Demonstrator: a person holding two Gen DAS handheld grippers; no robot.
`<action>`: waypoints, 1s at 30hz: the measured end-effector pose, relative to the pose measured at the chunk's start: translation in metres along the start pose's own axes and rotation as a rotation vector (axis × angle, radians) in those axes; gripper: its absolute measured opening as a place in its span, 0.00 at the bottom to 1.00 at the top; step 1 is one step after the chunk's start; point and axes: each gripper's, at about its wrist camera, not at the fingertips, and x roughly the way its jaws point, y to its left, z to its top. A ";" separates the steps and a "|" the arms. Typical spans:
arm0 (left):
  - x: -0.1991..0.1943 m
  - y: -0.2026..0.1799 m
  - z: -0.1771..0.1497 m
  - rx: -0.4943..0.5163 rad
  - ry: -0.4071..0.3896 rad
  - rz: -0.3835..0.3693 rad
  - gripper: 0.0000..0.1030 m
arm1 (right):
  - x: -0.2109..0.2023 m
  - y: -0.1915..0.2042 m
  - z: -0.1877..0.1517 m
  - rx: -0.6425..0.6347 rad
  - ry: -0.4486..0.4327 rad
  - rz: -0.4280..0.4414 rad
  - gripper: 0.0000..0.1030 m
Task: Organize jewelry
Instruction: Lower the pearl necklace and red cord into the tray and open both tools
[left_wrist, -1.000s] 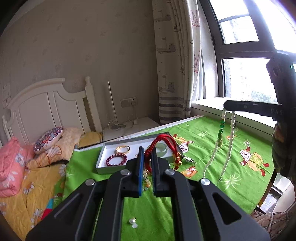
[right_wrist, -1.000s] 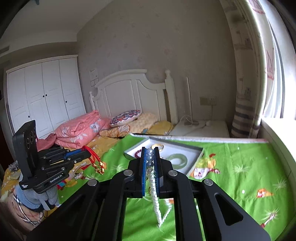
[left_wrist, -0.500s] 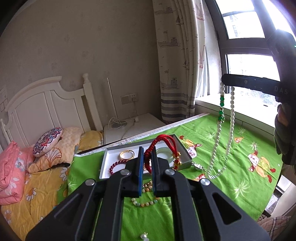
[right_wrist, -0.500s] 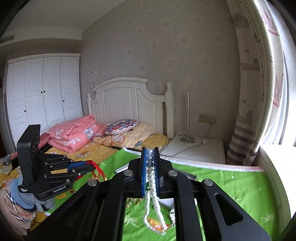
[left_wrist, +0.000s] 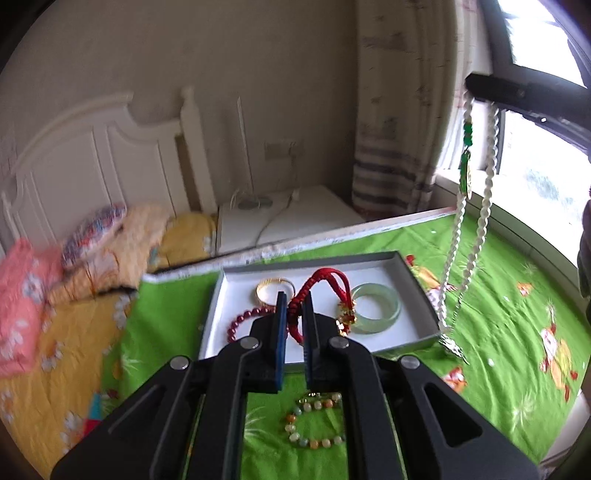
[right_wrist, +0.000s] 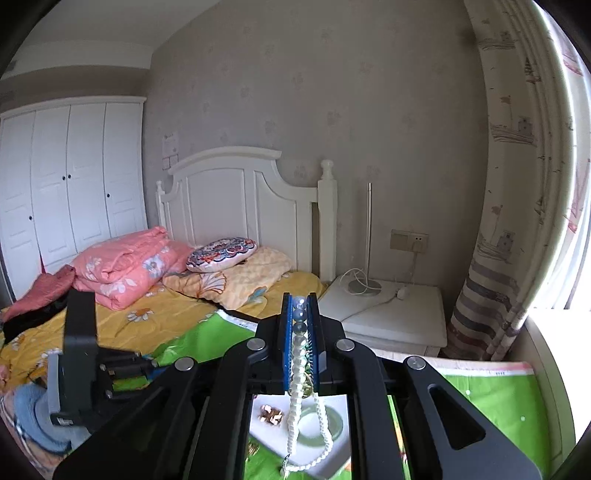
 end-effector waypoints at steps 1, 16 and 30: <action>0.012 0.004 -0.001 -0.026 0.017 -0.005 0.07 | 0.012 0.001 0.002 0.001 0.006 -0.003 0.09; 0.122 0.023 -0.010 -0.172 0.152 -0.086 0.07 | 0.145 -0.001 -0.043 0.037 0.169 0.032 0.09; 0.159 0.036 -0.038 -0.195 0.259 -0.035 0.81 | 0.199 -0.056 -0.149 0.132 0.521 0.044 0.09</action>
